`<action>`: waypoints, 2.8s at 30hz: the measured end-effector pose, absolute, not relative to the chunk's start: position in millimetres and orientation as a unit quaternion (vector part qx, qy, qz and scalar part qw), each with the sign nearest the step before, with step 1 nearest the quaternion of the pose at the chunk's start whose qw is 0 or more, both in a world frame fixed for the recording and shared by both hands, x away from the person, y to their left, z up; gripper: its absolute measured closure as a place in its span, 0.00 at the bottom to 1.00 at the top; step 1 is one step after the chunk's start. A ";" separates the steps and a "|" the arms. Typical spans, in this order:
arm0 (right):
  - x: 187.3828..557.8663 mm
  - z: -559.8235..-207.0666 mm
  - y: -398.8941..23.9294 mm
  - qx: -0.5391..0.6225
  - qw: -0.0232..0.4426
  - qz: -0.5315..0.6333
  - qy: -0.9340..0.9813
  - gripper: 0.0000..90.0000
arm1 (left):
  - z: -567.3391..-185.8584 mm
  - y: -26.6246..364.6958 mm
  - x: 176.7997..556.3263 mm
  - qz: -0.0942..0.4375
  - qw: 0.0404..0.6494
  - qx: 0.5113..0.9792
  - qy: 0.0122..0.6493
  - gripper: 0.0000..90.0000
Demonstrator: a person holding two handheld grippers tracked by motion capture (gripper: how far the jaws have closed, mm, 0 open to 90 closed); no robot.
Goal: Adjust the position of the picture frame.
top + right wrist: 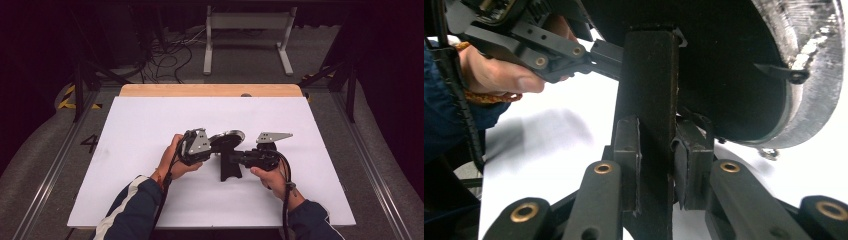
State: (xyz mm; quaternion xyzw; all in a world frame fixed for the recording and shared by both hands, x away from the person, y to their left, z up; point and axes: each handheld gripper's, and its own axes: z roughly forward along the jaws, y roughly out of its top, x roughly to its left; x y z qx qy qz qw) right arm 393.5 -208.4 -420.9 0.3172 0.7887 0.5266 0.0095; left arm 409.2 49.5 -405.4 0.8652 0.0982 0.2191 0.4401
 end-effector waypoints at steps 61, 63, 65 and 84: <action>380.0 -420.8 -211.2 0.315 0.091 0.483 0.812 0.89 | -423.9 80.8 399.7 0.172 0.429 0.874 0.148 0.49; 379.0 -420.2 -210.2 0.313 0.096 0.480 0.814 0.89 | -421.9 84.7 395.6 0.175 0.428 0.874 0.146 0.48; 378.8 -420.3 -209.8 0.314 0.097 0.479 0.814 0.89 | -420.3 90.4 389.1 0.175 0.432 0.872 0.149 0.44; 372.5 -418.6 -212.6 0.315 0.106 0.472 0.817 0.92 | -435.4 170.9 338.6 0.180 0.429 0.861 0.208 0.30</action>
